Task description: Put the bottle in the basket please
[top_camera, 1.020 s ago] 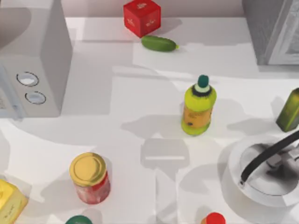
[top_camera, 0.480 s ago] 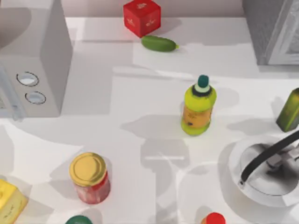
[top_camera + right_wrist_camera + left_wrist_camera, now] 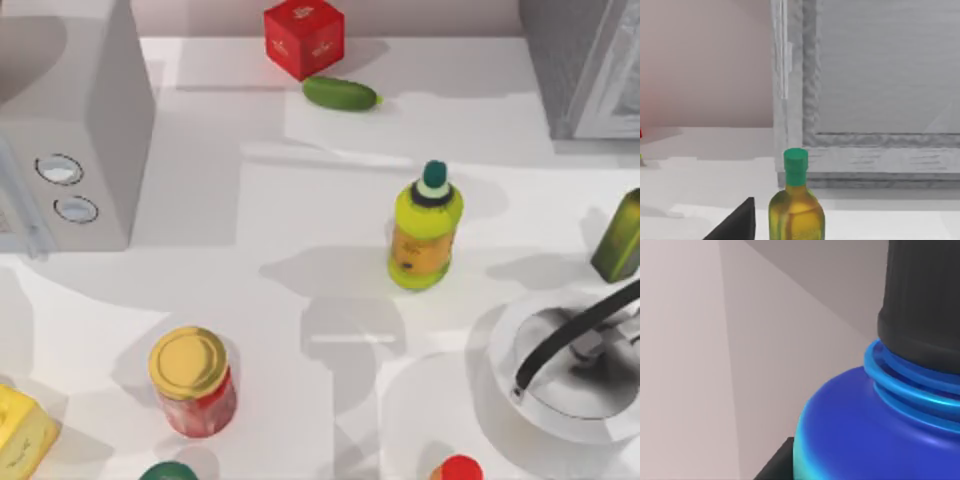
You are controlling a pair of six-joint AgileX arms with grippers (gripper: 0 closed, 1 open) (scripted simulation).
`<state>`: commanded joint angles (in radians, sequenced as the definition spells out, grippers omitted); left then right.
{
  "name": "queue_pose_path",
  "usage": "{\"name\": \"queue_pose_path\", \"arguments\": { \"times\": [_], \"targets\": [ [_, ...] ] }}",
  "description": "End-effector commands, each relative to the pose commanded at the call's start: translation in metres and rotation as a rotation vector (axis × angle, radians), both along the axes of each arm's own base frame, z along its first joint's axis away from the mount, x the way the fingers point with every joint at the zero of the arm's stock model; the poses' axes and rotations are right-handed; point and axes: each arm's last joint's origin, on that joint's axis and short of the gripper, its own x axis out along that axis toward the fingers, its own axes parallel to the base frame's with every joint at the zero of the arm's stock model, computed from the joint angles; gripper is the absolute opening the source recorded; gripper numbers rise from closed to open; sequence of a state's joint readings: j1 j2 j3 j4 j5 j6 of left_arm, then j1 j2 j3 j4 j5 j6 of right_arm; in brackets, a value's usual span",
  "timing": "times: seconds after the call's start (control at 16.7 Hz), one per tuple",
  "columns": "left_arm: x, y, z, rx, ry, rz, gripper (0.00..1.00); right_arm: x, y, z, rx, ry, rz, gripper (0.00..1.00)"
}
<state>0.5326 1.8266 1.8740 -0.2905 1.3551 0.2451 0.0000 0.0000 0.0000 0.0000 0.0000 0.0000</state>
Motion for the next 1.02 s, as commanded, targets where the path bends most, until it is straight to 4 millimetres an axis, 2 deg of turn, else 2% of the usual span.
{"name": "queue_pose_path", "arguments": {
  "times": [0.06, 0.84, 1.02],
  "targets": [
    [0.0, 0.0, 0.0, 0.0, 0.0, 0.0, 0.0, 0.0, 0.0, 0.0, 0.0, 0.0, 0.0, 1.0],
    [0.0, 0.0, 0.0, 0.0, 0.0, 0.0, 0.98, 0.0, 0.0, 0.0, 0.0, 0.0, 0.0, 1.0],
    [0.0, 0.0, 0.0, 0.0, 0.0, 0.0, 1.0, 0.0, 0.0, 0.0, 0.0, 0.0, 0.0, 1.0]
  ]
}}
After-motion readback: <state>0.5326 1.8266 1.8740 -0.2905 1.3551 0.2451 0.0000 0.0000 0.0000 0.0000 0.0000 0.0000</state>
